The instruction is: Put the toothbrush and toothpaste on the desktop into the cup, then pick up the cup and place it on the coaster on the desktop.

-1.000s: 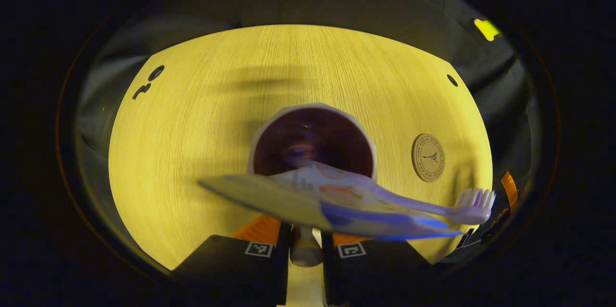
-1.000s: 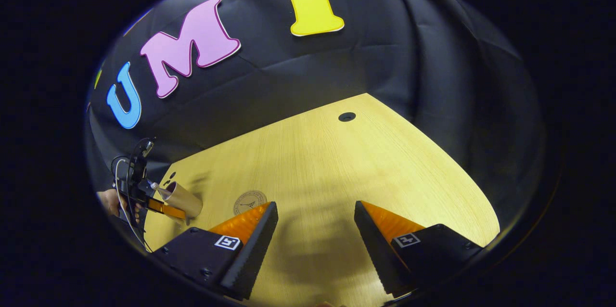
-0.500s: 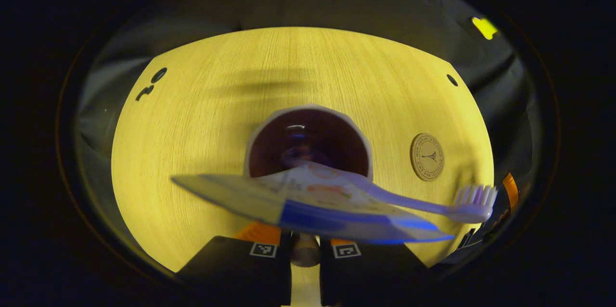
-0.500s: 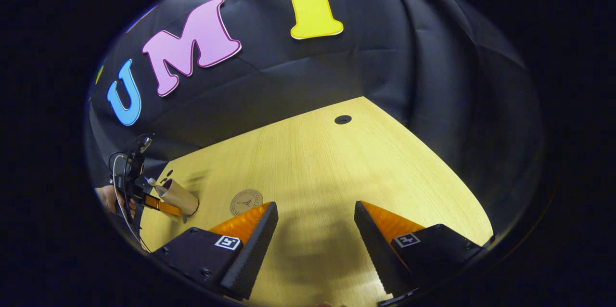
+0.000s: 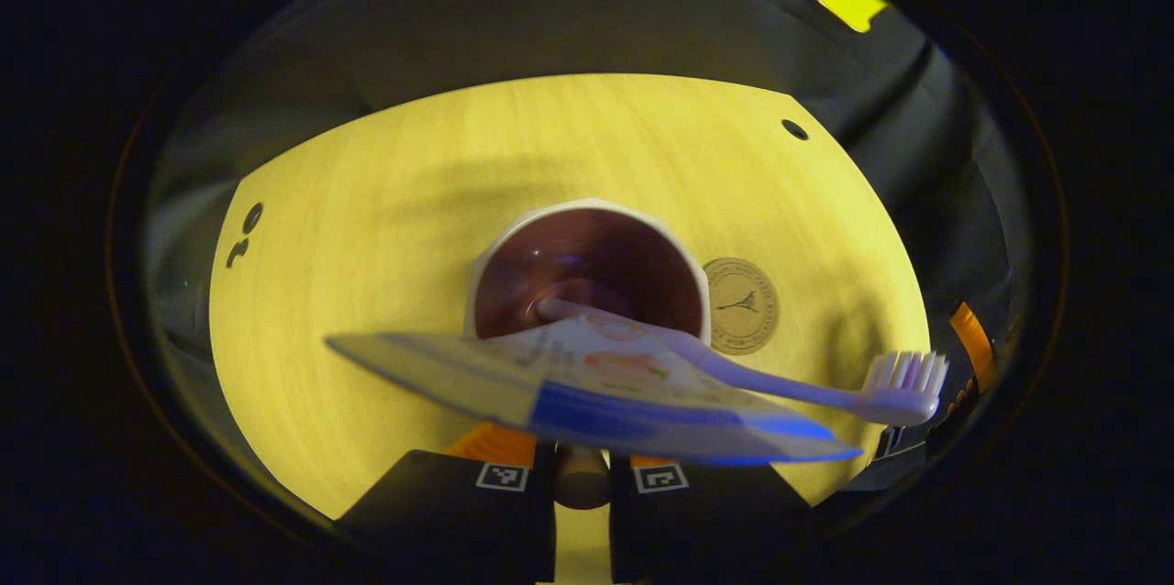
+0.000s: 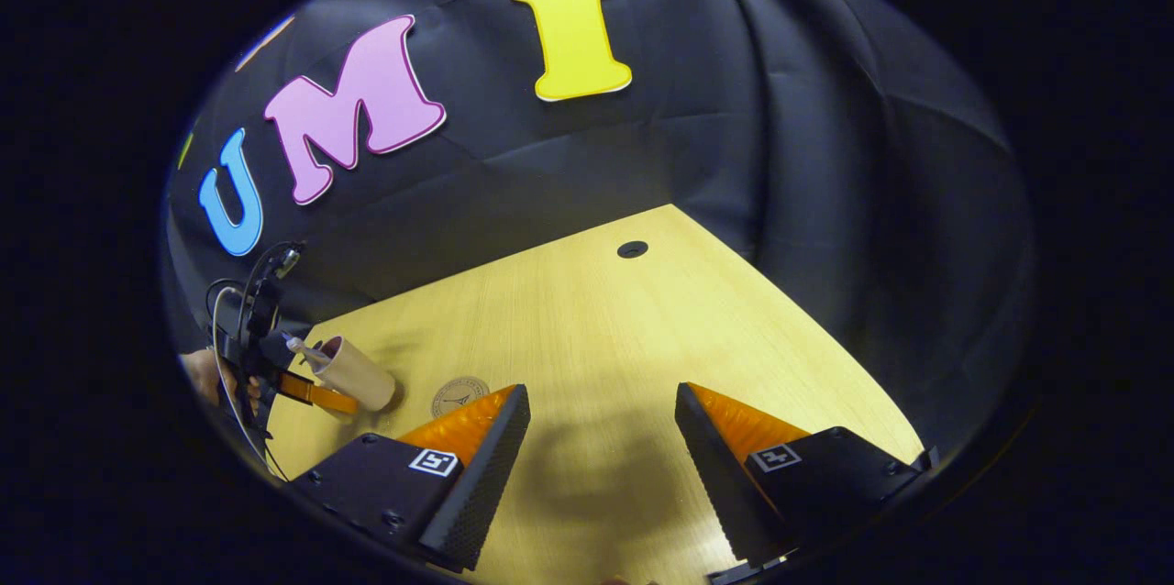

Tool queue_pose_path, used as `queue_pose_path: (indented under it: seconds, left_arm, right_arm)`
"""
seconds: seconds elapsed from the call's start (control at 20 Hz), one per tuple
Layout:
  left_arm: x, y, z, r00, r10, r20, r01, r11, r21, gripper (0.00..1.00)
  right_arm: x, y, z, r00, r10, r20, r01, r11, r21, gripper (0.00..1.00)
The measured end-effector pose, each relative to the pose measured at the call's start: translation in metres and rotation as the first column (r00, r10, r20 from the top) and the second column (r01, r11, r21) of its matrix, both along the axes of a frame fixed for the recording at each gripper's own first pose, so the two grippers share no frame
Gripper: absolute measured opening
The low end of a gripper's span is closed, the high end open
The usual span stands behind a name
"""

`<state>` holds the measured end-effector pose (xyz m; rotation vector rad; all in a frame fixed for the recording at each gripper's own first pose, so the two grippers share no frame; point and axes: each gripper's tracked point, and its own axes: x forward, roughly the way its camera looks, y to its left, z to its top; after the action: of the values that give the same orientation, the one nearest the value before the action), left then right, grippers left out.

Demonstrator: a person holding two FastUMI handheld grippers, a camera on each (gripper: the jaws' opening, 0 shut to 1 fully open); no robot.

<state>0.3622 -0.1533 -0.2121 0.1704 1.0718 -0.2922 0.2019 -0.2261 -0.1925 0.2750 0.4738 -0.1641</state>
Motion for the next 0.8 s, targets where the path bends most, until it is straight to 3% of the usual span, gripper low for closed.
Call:
queue_pose_path:
  seconds: [0.1, 0.15, 0.25, 0.3, 0.4, 0.45, 0.5, 0.6, 0.65, 0.7, 0.8]
  left_arm:
    - [-0.004, -0.029, -0.004, 0.998, -0.056, -0.013, 0.056, 0.998, -0.005, 0.32]
    - [-0.005, -0.045, -0.006, 0.997, -0.081, -0.019, 0.081, 0.997, -0.011, 0.28]
    - [-0.007, -0.068, -0.009, 0.991, -0.128, -0.029, 0.128, 0.992, -0.01, 0.28]
    - [-0.007, -0.077, -0.011, 0.988, -0.148, -0.032, 0.148, 0.989, -0.004, 0.32]
    - [-0.007, -0.094, -0.015, 0.983, -0.178, -0.042, 0.179, 0.984, 0.002, 0.28]
    - [-0.009, -0.099, -0.017, 0.981, -0.187, -0.05, 0.188, 0.982, 0.012, 0.32]
    - [-0.009, -0.103, -0.02, 0.979, -0.196, -0.056, 0.197, 0.98, 0.024, 0.28]
    - [-0.007, -0.107, -0.024, 0.978, -0.2, -0.065, 0.202, 0.979, 0.037, 0.28]
    - [-0.007, -0.11, -0.026, 0.978, -0.199, -0.066, 0.201, 0.979, 0.037, 0.33]
    - [-0.007, -0.111, -0.028, 0.978, -0.195, -0.069, 0.198, 0.979, 0.039, 0.24]
    - [-0.006, -0.112, -0.028, 0.979, -0.193, -0.066, 0.197, 0.979, 0.052, 0.29]
  right_arm:
    - [-0.005, -0.008, 0.006, 1.0, -0.018, 0.017, 0.018, 1.0, -0.014, 0.98]
    - [-0.009, -0.012, 0.009, 0.999, -0.027, 0.023, 0.027, 0.999, -0.018, 0.98]
    - [-0.015, -0.016, 0.01, 0.999, -0.041, 0.024, 0.041, 0.999, -0.017, 0.98]
    - [-0.019, -0.017, 0.01, 0.999, -0.046, 0.024, 0.047, 0.999, -0.015, 0.98]
    - [-0.027, -0.02, 0.011, 0.998, -0.056, 0.025, 0.056, 0.998, -0.009, 0.98]
    - [-0.03, -0.021, 0.01, 0.998, -0.059, 0.024, 0.06, 0.998, -0.012, 0.98]
    - [-0.032, -0.022, 0.011, 0.998, -0.06, 0.025, 0.06, 0.998, -0.015, 0.98]
    - [-0.036, -0.026, 0.012, 0.998, -0.062, 0.027, 0.062, 0.998, -0.019, 0.98]
    - [-0.037, -0.026, 0.012, 0.997, -0.065, 0.029, 0.065, 0.998, -0.018, 0.98]
    - [-0.038, -0.028, 0.013, 0.997, -0.068, 0.03, 0.069, 0.998, -0.016, 0.98]
    - [-0.04, -0.028, 0.015, 0.997, -0.069, 0.033, 0.07, 0.997, -0.013, 0.98]
